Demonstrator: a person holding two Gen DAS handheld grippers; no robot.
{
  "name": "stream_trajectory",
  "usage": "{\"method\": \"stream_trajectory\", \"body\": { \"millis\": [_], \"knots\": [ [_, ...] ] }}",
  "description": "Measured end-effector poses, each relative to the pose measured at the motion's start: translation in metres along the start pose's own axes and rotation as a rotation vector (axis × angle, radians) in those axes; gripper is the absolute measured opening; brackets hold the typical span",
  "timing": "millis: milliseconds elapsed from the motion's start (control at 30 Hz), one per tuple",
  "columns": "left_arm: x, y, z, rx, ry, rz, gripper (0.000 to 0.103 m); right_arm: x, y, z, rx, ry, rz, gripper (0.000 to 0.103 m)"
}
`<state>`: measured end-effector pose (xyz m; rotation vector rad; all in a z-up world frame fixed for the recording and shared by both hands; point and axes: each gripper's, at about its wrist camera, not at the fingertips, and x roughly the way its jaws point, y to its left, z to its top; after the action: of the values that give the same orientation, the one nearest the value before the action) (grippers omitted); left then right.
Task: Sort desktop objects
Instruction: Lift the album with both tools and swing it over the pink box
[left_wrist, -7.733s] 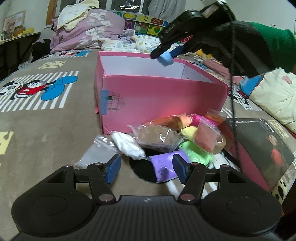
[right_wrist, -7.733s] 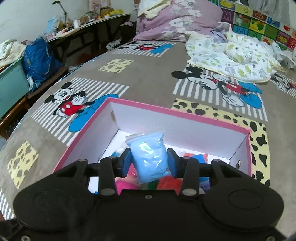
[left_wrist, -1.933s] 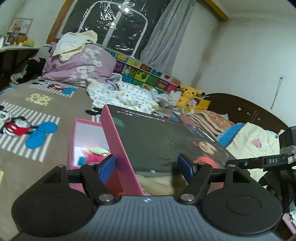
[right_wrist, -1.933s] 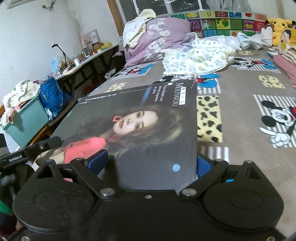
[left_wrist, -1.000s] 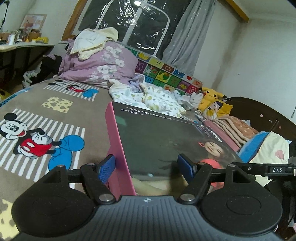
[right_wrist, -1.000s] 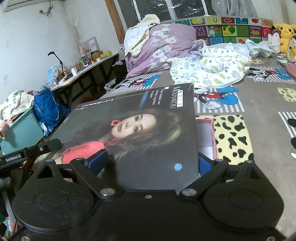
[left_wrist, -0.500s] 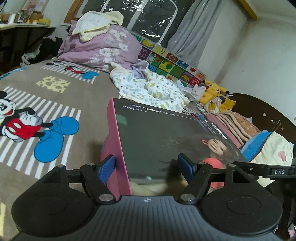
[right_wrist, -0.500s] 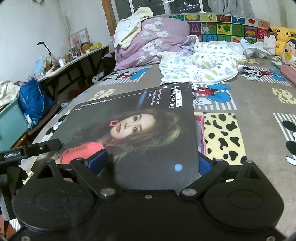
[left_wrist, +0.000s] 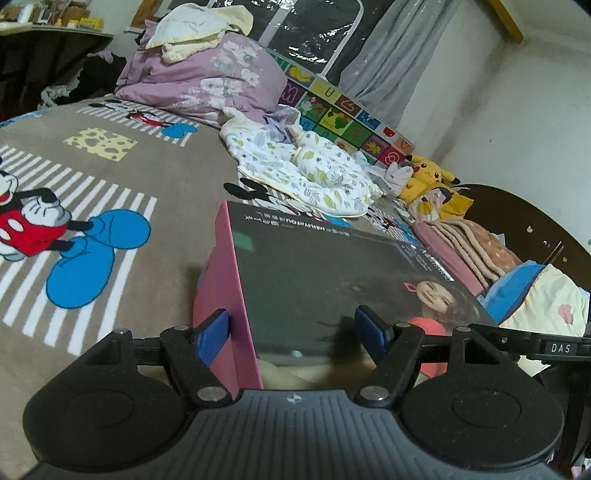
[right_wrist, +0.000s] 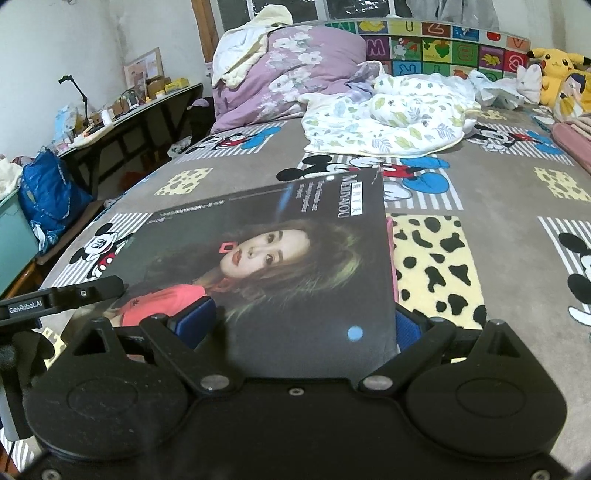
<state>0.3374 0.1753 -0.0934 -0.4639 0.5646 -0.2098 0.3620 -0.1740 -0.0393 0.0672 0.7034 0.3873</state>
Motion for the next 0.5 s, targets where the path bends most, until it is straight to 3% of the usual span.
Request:
{"method": "stream_trajectory", "body": {
  "millis": [367,500],
  "knots": [
    [0.014,0.005,-0.006,-0.031,0.012,0.018,0.074,0.002,-0.007,-0.006,-0.003,0.03,0.002,0.097],
    [0.014,0.001,-0.006,-0.029,0.012,0.044,0.075,-0.003,-0.026,-0.005,0.115,0.005,0.035,0.097]
  ]
}}
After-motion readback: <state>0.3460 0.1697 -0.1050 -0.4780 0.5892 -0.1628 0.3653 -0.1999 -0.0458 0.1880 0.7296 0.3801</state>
